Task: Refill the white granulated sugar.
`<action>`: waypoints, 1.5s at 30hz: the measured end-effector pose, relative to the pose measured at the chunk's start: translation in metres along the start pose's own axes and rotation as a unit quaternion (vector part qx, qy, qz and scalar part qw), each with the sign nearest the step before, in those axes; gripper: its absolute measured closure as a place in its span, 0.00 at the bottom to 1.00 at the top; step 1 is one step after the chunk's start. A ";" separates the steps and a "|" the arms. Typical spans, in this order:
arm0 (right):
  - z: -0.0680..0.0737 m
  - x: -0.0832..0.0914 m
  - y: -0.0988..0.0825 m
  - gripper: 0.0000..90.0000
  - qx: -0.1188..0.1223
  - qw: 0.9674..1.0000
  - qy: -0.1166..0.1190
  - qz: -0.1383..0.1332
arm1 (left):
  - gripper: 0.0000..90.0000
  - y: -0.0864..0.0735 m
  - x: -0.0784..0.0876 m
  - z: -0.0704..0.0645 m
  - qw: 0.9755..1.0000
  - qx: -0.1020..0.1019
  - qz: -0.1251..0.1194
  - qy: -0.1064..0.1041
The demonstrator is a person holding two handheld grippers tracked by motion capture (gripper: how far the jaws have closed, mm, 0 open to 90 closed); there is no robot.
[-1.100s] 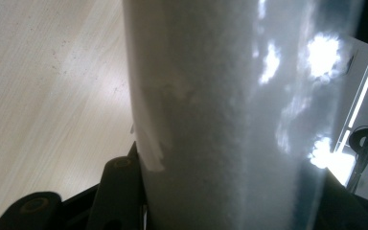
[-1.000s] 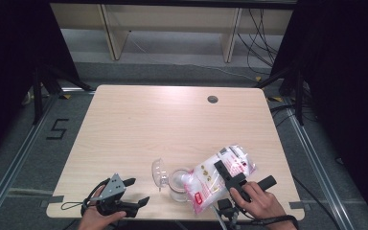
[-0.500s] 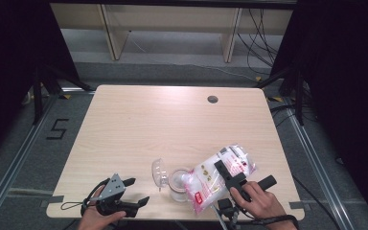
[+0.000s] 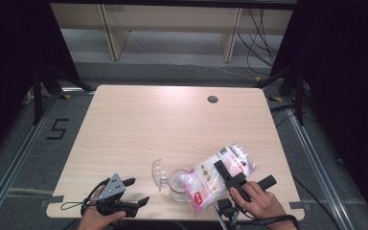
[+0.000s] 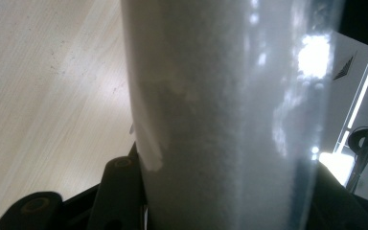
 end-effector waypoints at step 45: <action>-0.003 -0.001 -0.002 0.65 0.011 1.000 -0.003 -0.009 | 0.20 0.000 0.001 0.000 1.000 -0.005 0.002 0.001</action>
Point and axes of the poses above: each handheld gripper's, and its own axes: x roughly backward along the jaws, y roughly out of its top, z roughly to its left, the point moved 2 cm from there along -x, roughly forward along the jaws, and after that the axes turned 10 degrees about z, right-handed, at the moved point
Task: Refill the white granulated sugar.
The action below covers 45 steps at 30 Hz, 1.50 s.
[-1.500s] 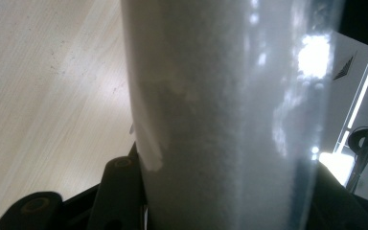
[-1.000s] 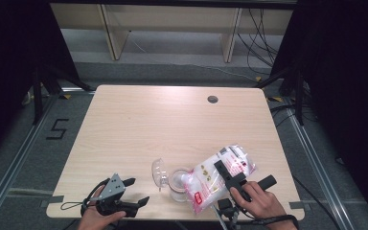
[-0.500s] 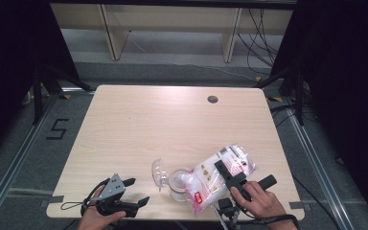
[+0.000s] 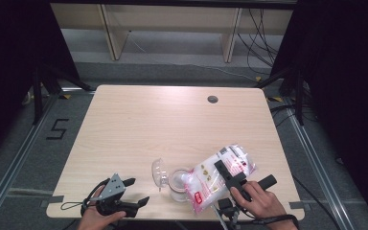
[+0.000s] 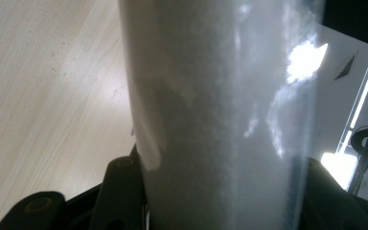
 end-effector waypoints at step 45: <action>0.002 0.001 -0.001 0.67 -0.014 1.000 0.004 0.002 | 0.20 0.000 0.000 0.000 1.000 0.000 0.000 0.001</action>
Point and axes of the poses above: each handheld gripper's, and its own axes: x roughly backward along the jaws, y roughly out of its top, z roughly to its left, the point moved 2 cm from there along -x, roughly forward along the jaws, and after that the axes turned 10 degrees about z, right-handed, at the moved point
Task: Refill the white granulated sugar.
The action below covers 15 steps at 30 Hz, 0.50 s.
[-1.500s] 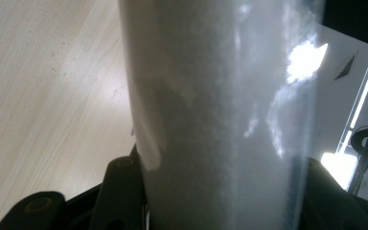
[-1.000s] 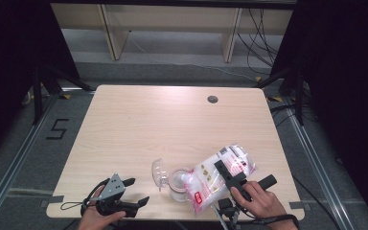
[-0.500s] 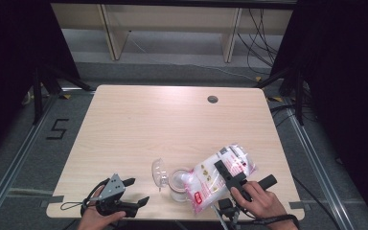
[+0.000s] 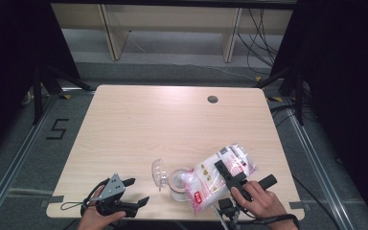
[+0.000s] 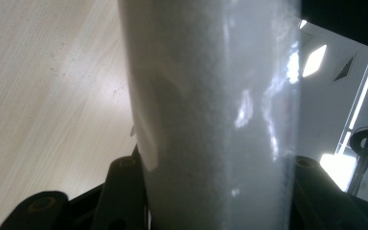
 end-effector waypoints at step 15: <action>0.003 -0.002 -0.002 0.67 -0.006 1.000 0.010 0.002 | 0.20 0.000 0.000 0.000 1.000 0.000 0.000 0.000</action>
Point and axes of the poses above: each handheld gripper's, and its own axes: x roughly backward along the jaws, y roughly out of its top, z roughly to its left, the point moved 2 cm from there along -x, roughly forward along the jaws, and after that the axes turned 10 degrees about z, right-handed, at the moved point
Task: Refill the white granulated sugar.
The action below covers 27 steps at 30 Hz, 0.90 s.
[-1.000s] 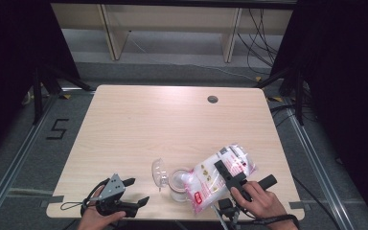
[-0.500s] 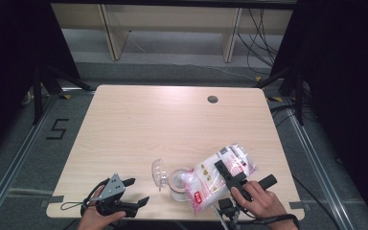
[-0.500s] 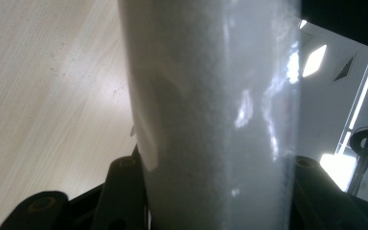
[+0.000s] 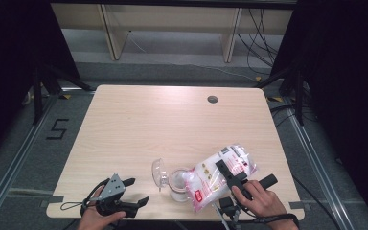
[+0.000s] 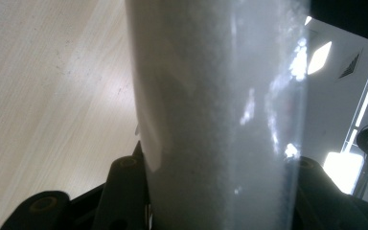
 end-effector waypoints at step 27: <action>0.000 0.000 0.000 0.68 -0.001 1.000 -0.005 -0.001 | 0.20 0.000 0.000 0.000 1.000 -0.001 0.003 -0.001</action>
Point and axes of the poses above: each handheld gripper's, and its own axes: x roughly backward along the jaws, y roughly out of its top, z roughly to its left, the point moved 2 cm from there along -x, roughly forward along the jaws, and after that the axes turned 10 degrees about z, right-handed, at the moved point
